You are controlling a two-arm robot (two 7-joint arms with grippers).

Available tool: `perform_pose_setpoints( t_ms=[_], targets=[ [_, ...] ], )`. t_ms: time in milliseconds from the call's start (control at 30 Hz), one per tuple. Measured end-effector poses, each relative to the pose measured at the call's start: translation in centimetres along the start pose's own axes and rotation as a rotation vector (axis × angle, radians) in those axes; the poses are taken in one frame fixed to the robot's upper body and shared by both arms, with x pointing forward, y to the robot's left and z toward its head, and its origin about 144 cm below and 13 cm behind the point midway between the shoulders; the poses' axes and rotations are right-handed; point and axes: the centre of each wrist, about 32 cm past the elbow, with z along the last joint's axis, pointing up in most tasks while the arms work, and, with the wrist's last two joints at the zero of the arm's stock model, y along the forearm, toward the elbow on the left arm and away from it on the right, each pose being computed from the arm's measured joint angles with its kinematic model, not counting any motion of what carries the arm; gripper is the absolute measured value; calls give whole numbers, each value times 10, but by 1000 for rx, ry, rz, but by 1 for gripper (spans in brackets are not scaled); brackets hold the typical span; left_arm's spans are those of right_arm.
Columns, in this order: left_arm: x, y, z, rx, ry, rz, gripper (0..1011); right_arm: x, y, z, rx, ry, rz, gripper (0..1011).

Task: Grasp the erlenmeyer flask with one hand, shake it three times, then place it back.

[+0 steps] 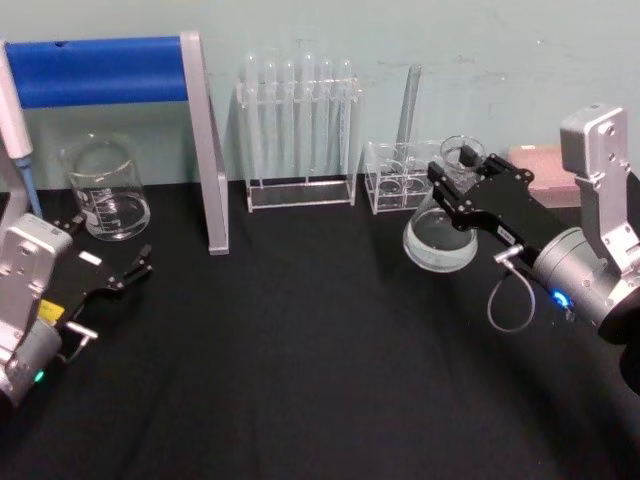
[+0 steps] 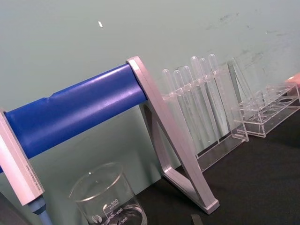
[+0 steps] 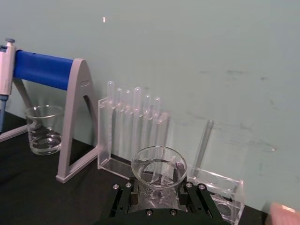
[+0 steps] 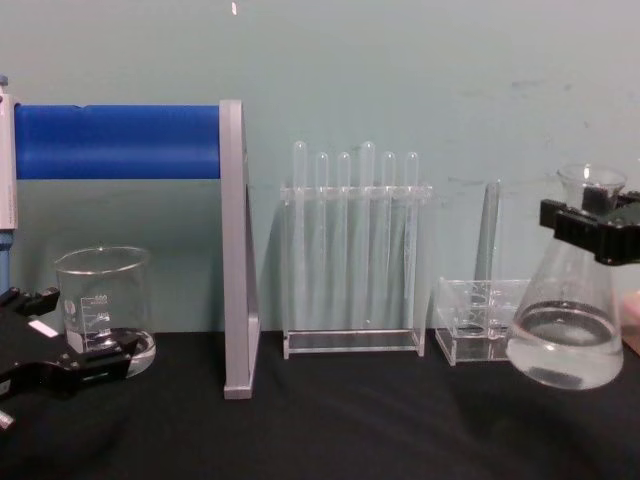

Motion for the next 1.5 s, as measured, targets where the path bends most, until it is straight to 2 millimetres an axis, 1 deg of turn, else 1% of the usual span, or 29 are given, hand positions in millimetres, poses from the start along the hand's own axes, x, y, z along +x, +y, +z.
perform_pose_setpoints(
  t_ms=[200,600,733,1133,1500],
  targets=[
    [0,0,0,0,0,0,1001,-8,-3,1,-1,2,51,457],
    [0,0,0,0,0,0,1001,-42,-13,5,14,20,245,457],
    [0,0,0,0,0,0,1001,-50,-17,7,18,24,301,457],
    [0,0,0,0,0,0,1001,-64,-28,10,25,30,414,457],
    [0,0,0,0,0,0,1001,-66,-30,10,30,32,439,457]
  ],
)
